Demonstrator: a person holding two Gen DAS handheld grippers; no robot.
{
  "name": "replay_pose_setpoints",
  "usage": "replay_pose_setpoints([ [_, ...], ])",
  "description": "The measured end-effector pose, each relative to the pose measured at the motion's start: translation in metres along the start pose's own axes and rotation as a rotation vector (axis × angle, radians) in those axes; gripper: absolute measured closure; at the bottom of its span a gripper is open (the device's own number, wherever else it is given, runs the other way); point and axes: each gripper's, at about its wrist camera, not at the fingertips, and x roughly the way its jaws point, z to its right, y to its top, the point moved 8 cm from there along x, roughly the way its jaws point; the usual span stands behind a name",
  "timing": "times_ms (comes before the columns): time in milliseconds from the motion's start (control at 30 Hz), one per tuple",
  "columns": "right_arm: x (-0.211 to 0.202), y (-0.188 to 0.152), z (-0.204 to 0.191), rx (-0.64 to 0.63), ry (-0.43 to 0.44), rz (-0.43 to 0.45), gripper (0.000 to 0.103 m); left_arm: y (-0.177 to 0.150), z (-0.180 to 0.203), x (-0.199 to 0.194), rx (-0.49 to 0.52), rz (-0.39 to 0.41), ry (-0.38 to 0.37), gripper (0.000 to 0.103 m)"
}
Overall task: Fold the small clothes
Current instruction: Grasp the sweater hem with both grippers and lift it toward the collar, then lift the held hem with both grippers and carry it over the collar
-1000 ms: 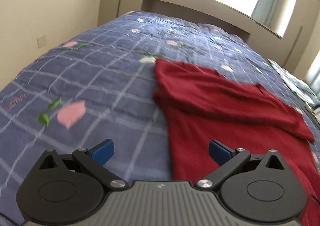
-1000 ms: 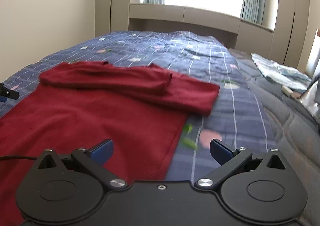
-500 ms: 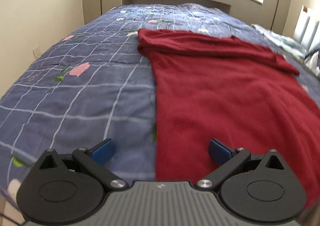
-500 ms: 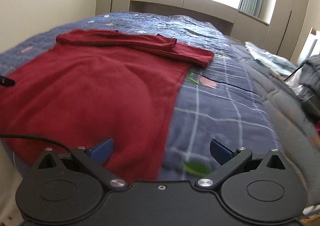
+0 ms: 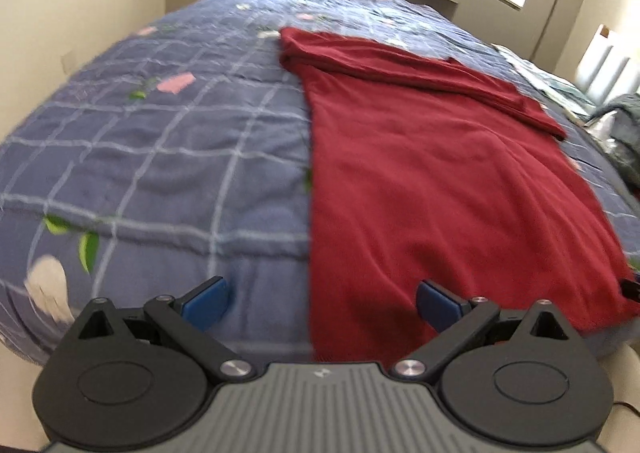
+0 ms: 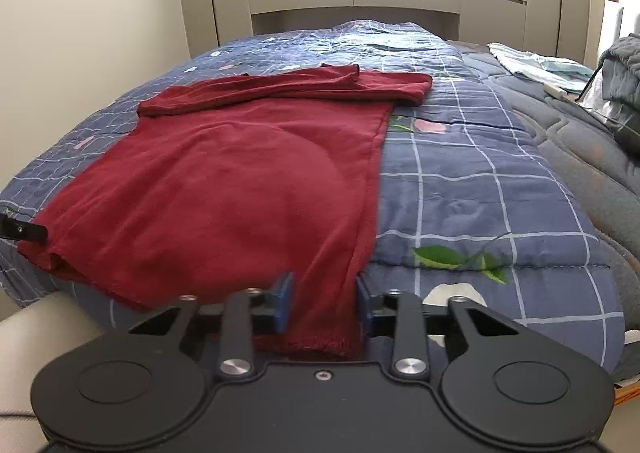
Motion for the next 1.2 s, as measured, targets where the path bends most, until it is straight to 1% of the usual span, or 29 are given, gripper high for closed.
replay_pose_setpoints([
  [33,-0.002,0.001,-0.001,-0.011,-0.005,0.007,0.086,-0.003,0.002,-0.002,-0.001,-0.003,-0.003,0.007],
  [67,-0.004,0.002,-0.001,-0.019,-0.012,0.014,0.091,-0.005,0.003,-0.004,0.005,-0.004,0.002,0.012],
  [100,-0.008,0.003,-0.001,-0.025,-0.019,0.023,0.094,-0.006,0.004,-0.007,0.016,-0.008,0.011,0.021],
  [133,-0.012,0.005,0.000,-0.030,-0.023,0.032,0.097,-0.007,0.006,-0.009,0.023,-0.012,0.018,0.027],
  [200,-0.020,0.008,0.003,-0.047,-0.043,0.053,0.100,-0.007,0.007,-0.014,0.034,-0.022,0.040,0.054],
  [233,-0.023,0.009,0.007,-0.060,-0.070,0.059,0.100,-0.007,0.009,-0.015,0.038,-0.030,0.040,0.065],
  [267,-0.026,0.009,0.011,-0.069,-0.086,0.064,0.100,-0.007,0.011,-0.017,0.035,-0.036,0.026,0.085],
  [300,-0.029,0.009,0.016,-0.059,-0.082,0.067,0.100,-0.006,0.013,-0.020,0.027,-0.034,0.018,0.091],
  [333,-0.030,0.008,0.019,-0.040,-0.073,0.066,0.100,-0.005,0.014,-0.024,0.023,-0.022,0.018,0.094],
  [367,-0.031,0.007,0.021,-0.027,-0.067,0.061,0.100,-0.005,0.015,-0.027,0.021,-0.015,0.015,0.095],
  [433,-0.029,0.003,0.021,-0.039,-0.074,0.051,0.100,-0.006,0.017,-0.030,0.014,-0.013,0.010,0.095],
  [500,-0.026,0.000,0.020,-0.042,-0.078,0.043,0.100,-0.010,0.017,-0.027,0.024,-0.015,0.027,0.095],
  [567,-0.023,-0.004,0.020,-0.033,-0.070,0.032,0.099,-0.013,0.015,-0.024,0.020,-0.021,0.036,0.094],
  [600,-0.024,-0.004,0.020,-0.032,-0.067,0.029,0.096,-0.014,0.015,-0.024,0.016,-0.019,0.037,0.091],
  [633,-0.025,-0.004,0.019,-0.034,-0.067,0.034,0.088,-0.014,0.015,-0.024,0.017,-0.017,0.040,0.088],
  [667,-0.028,-0.004,0.018,-0.039,-0.065,0.041,0.082,-0.014,0.015,-0.026,0.018,-0.014,0.040,0.081],
  [700,-0.030,-0.004,0.016,-0.047,-0.068,0.050,0.068,-0.014,0.015,-0.028,0.016,-0.009,0.040,0.068],
  [733,-0.033,-0.003,0.015,-0.060,-0.071,0.057,0.054,-0.015,0.016,-0.030,0.018,-0.006,0.031,0.059],
  [767,-0.036,-0.004,0.013,-0.077,-0.070,0.069,0.047,-0.015,0.017,-0.033,0.022,-0.002,0.021,0.042],
  [800,-0.040,-0.004,0.009,-0.098,-0.067,0.081,0.038,-0.016,0.018,-0.036,0.027,0.009,0.015,0.026],
  [833,-0.042,-0.004,0.004,-0.123,-0.061,0.091,0.032,-0.016,0.019,-0.039,0.032,0.023,0.016,0.020],
  [867,-0.044,-0.005,-0.002,-0.151,-0.051,0.097,0.029,-0.016,0.020,-0.042,0.043,0.040,0.022,0.012],
  [900,-0.045,-0.006,-0.010,-0.189,-0.039,0.099,0.025,-0.016,0.023,-0.046,0.061,0.059,0.029,0.007],
  [967,-0.043,-0.011,-0.027,-0.281,-0.027,0.094,0.023,-0.016,0.033,-0.052,0.118,0.100,0.045,0.001],
  [1067,-0.036,-0.019,-0.053,-0.417,-0.012,0.084,0.024,-0.018,0.053,-0.057,0.247,0.160,0.077,0.000],
  [1133,-0.030,-0.024,-0.068,-0.491,-0.009,0.075,0.028,-0.023,0.070,-0.054,0.344,0.169,0.097,0.000],
  [1200,-0.022,-0.029,-0.081,-0.556,-0.014,0.070,0.033,-0.026,0.084,-0.049,0.407,0.159,0.106,0.000],
])
